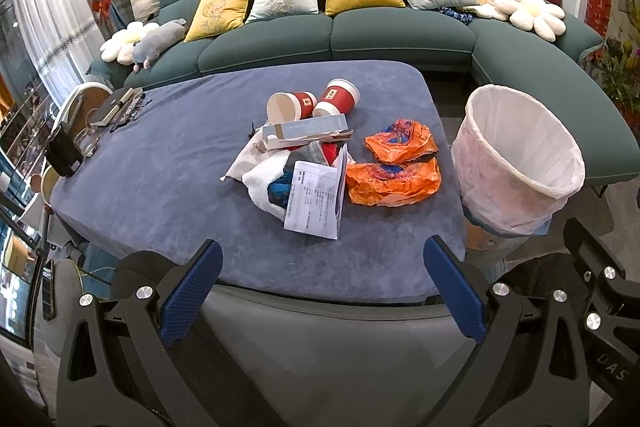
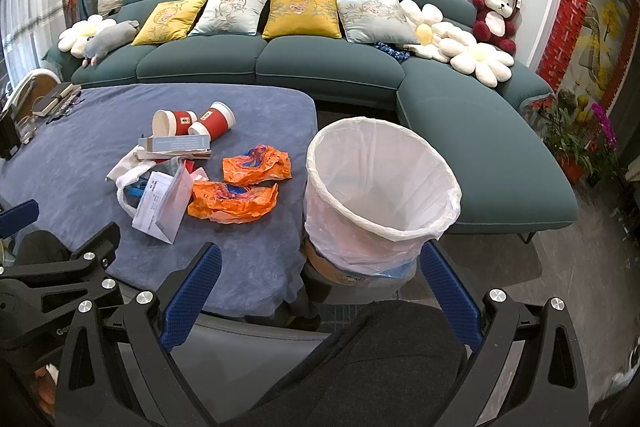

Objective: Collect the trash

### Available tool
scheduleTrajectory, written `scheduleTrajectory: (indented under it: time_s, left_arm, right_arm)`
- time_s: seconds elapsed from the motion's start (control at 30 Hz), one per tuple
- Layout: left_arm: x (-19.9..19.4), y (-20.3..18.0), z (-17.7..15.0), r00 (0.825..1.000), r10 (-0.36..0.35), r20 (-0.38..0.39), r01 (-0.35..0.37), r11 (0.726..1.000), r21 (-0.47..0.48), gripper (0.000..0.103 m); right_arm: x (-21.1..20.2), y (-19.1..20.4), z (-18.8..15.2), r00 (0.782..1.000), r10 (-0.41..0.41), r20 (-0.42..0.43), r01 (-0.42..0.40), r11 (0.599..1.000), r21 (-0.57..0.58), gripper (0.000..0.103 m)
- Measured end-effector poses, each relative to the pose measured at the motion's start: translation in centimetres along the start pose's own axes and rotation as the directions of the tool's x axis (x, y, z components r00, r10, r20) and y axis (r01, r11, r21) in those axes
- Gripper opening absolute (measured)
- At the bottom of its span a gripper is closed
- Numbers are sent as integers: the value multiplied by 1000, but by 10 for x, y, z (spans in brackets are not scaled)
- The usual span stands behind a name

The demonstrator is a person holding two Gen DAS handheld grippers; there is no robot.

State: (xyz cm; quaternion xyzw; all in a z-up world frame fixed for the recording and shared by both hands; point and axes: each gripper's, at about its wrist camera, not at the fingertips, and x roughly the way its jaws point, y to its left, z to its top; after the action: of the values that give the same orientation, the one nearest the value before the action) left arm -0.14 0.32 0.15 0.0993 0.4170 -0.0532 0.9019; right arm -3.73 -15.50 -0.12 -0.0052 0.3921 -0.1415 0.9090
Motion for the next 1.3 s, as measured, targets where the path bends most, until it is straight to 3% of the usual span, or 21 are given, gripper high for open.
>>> scheduleTrajectory:
  time_s: [1.3]
  left_arm:
    - [0,4,0,1000,-9,9,9,1000,-20,96]
  right_arm:
    - [0,-2,0,1000,-4,4,4,1000,0,96]
